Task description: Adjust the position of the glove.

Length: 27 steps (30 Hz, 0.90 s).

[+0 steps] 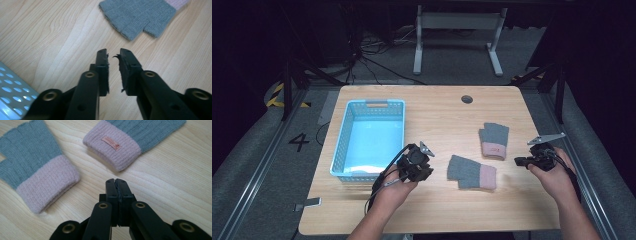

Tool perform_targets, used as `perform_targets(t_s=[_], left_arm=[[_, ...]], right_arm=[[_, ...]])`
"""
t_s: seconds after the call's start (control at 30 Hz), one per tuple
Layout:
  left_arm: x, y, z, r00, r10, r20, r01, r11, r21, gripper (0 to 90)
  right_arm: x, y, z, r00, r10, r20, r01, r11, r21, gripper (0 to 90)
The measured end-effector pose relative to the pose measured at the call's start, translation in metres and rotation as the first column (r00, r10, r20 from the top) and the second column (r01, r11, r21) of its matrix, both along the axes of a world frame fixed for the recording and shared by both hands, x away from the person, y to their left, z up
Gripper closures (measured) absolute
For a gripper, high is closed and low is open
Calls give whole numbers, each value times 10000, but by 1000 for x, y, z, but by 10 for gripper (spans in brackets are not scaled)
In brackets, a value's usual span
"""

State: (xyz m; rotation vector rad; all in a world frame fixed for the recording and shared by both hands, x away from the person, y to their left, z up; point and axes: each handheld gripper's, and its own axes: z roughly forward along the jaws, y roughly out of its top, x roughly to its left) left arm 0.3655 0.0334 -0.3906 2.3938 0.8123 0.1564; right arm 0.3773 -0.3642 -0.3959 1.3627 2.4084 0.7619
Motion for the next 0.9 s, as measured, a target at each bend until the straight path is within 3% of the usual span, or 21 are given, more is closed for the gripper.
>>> perform_targets(t_s=[0.1,0.6,0.9], left_arm=[[1,1,1,10000,51,23,-51,9999,-118,895],[3,-9,3,9999,84,134,-79,9992,-398,898],[4,-17,1,9999,-48,120,51,9996,-285,899]], right_arm=[[-2,1,0,10000,-9,-33,9,10000,-60,900],[-5,12,4,9995,292,138,-297,9989,358,900],[-7,29,4,9972,719,179,-727,9962,474,900]])
